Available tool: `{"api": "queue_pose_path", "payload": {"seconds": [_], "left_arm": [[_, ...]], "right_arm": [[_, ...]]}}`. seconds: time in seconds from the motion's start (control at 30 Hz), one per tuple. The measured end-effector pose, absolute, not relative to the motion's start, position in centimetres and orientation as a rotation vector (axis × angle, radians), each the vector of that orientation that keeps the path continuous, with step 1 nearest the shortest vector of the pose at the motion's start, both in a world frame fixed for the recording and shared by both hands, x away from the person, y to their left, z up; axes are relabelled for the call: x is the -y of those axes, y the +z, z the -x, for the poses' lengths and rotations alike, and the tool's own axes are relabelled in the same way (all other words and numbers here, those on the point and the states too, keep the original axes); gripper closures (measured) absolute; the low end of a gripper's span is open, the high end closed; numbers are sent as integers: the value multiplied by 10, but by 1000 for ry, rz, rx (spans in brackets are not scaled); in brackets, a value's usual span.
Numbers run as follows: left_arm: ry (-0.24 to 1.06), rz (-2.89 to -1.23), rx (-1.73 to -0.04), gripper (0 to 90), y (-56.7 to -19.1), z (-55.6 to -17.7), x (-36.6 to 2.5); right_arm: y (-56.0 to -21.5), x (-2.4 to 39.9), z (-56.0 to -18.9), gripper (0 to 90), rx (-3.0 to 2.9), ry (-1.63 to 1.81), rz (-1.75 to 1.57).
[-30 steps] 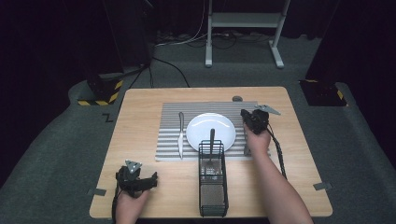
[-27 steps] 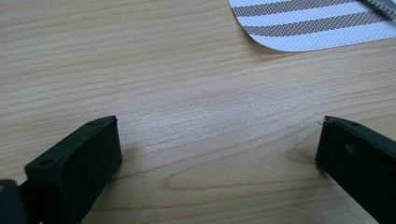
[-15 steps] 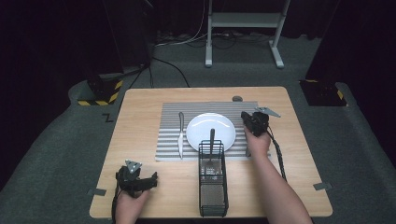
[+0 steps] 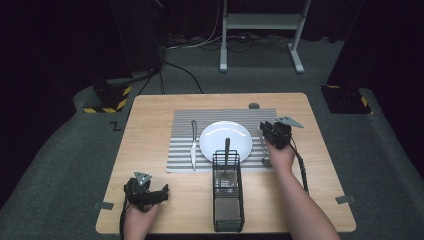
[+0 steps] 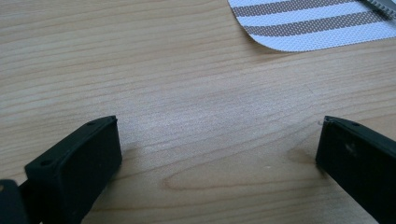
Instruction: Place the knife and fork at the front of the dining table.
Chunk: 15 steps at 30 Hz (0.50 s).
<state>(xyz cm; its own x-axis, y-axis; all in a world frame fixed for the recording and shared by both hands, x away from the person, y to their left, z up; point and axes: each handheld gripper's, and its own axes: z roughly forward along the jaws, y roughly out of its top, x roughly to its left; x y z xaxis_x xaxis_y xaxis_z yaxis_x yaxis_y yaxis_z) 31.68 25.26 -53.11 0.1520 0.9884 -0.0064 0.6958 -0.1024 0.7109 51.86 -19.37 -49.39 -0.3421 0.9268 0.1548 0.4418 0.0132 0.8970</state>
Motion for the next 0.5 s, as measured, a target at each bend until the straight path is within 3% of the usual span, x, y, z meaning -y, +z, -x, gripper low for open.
{"api": "queue_pose_path", "payload": {"seconds": [0.5], "left_arm": [[663,-1862,-1603,1,-531,-317,-253]], "right_arm": [[-496,213,-447,694,-1869,1164,-1374]]}}
